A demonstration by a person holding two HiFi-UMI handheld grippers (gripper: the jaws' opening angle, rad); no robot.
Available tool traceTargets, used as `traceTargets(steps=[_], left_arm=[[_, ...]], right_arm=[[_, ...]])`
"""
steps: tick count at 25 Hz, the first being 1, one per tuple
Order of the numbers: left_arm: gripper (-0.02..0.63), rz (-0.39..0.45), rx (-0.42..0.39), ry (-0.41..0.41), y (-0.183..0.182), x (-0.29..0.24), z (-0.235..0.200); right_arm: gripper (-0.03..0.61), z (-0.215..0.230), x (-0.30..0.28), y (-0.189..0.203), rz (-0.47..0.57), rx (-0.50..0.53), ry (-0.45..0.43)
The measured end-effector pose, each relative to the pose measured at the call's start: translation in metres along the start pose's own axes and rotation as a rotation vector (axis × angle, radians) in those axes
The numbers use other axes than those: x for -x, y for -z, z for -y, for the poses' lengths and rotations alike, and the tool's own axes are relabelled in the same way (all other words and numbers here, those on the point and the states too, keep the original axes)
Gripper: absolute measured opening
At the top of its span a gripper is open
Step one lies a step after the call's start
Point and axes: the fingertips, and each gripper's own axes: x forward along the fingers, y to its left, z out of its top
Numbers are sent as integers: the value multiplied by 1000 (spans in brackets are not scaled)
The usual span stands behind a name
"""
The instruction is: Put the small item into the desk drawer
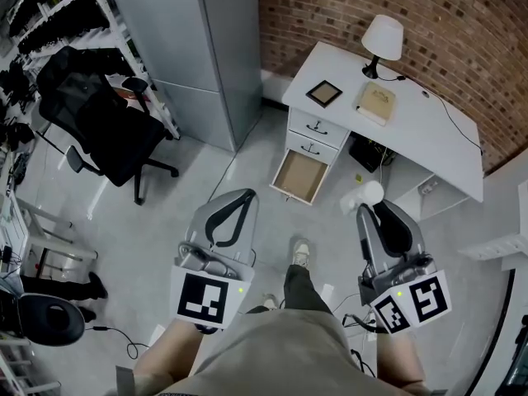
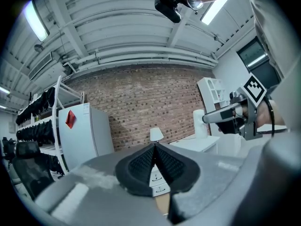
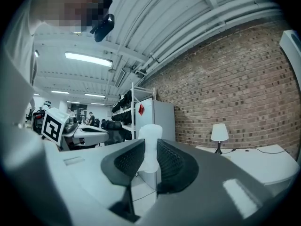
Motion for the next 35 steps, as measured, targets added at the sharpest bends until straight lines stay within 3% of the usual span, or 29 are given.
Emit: traceTargets(steps=[13, 18, 26, 35], left_arm=[[3, -82, -10, -10, 15, -162, -31], [3, -132, -142, -70, 26, -228, -44], [3, -183, -33, -72, 56, -286, -64], [3, -219, -15, 31, 114, -313, -93]], right_arm=[[86, 115, -127, 29, -94, -48, -84], [86, 155, -179, 51, -138, -80, -146], [86, 193, -241, 88, -212, -115, -164], [86, 203, -287, 169, -338, -244, -51]])
